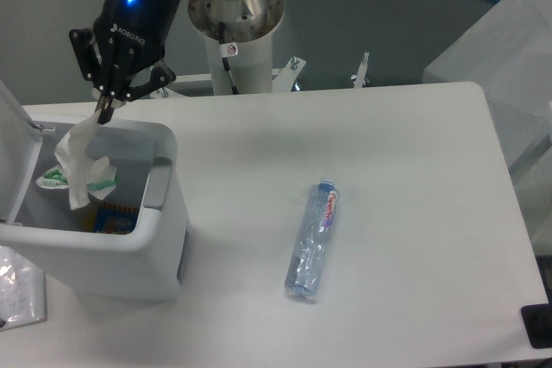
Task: Place the trash in the trash can
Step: 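Move the open gripper over the clear water bottle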
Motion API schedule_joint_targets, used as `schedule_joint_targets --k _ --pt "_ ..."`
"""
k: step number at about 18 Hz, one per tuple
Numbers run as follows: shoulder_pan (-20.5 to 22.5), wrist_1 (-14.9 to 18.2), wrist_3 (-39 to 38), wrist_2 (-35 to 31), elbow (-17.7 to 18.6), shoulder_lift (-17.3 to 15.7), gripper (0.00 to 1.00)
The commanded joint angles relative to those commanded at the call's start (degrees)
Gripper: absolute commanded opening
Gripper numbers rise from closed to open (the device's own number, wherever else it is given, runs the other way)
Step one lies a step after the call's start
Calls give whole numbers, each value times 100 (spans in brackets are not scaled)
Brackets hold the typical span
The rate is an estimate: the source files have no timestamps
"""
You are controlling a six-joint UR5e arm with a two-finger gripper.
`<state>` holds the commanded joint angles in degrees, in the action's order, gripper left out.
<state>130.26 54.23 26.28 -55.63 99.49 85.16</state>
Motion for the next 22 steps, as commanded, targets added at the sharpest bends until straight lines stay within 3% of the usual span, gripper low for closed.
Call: schedule_joint_targets --k 2,5,6,7,12,17,20,22 --pt "-18 -9 0 9 9 26 23" --pt "-18 -9 -9 9 -44 9 74" --pt "-9 -18 -9 9 -61 0 85" --pt "-9 0 -26 9 -79 -9 89" --pt "70 17 -131 -9 -237 0 99" --pt "1439 17 -264 -71 -35 61 100" --pt "1950 9 -491 -53 -306 517 100" --pt "1986 0 -492 -157 -631 947 100"
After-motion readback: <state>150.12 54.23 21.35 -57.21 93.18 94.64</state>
